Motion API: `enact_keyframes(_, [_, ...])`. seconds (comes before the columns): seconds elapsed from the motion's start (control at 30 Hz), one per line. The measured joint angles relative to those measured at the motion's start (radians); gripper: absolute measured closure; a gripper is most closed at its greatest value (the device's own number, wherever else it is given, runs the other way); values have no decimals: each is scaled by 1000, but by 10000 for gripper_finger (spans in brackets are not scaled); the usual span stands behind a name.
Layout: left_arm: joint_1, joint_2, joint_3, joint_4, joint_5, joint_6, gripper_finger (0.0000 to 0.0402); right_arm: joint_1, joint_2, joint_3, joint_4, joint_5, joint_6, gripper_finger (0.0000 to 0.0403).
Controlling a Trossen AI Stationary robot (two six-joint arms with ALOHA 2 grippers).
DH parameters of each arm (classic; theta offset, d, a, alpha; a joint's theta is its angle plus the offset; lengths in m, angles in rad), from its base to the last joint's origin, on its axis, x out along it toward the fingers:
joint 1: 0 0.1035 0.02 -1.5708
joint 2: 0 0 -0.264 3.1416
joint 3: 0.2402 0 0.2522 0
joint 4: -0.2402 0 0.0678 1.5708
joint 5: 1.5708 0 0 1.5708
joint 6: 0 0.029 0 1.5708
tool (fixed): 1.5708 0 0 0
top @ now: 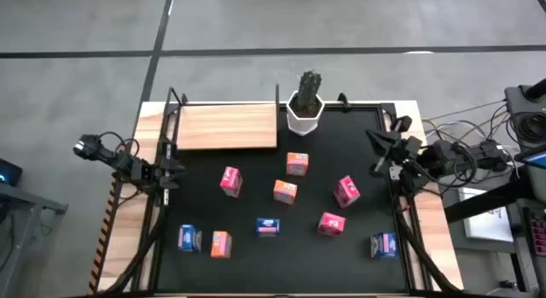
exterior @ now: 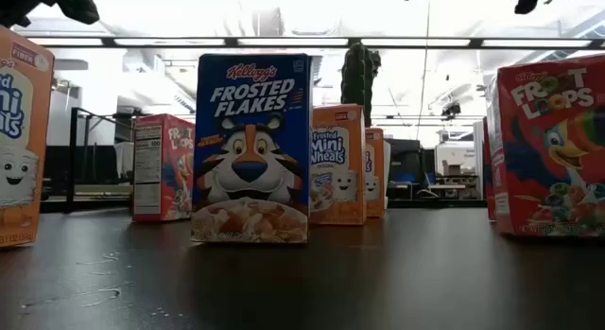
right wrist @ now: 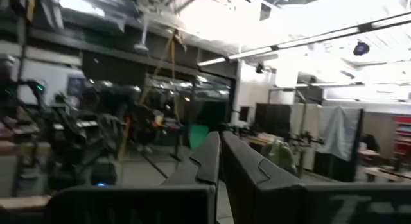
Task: Stack cereal on shelf
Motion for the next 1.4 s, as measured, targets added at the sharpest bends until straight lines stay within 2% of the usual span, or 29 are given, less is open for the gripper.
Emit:
enact_keyframes(0.2, [0, 114, 0, 131, -56, -3, 365, -90, 145, 52, 3, -19, 3, 394])
enact_keyframes(0.4, [2, 208, 1, 242, -84, 1, 365, -170, 256, 72, 10, -207, 82, 394])
enact_keyframes(0.53, [4, 263, 30, 241, -130, -8, 365, -182, 324, 109, -15, -214, 121, 394])
enact_keyframes(0.63, [5, 327, 73, 205, -142, -18, 365, -183, 362, 160, 10, -209, 130, 394])
enact_keyframes(0.73, [5, 386, 127, 160, -186, -19, 365, -182, 400, 210, -77, -205, 147, 394])
enact_keyframes(0.97, [5, 459, 253, -100, -474, -19, 365, -183, 484, 349, -386, -205, 139, 394])
enact_keyframes(1.17, [5, 468, 294, -274, -490, -55, 365, -183, 543, 410, -543, -205, 177, 394])
enact_keyframes(1.4, [5, 468, 295, -275, -491, -60, 365, -182, 587, 417, -548, -204, 175, 394])
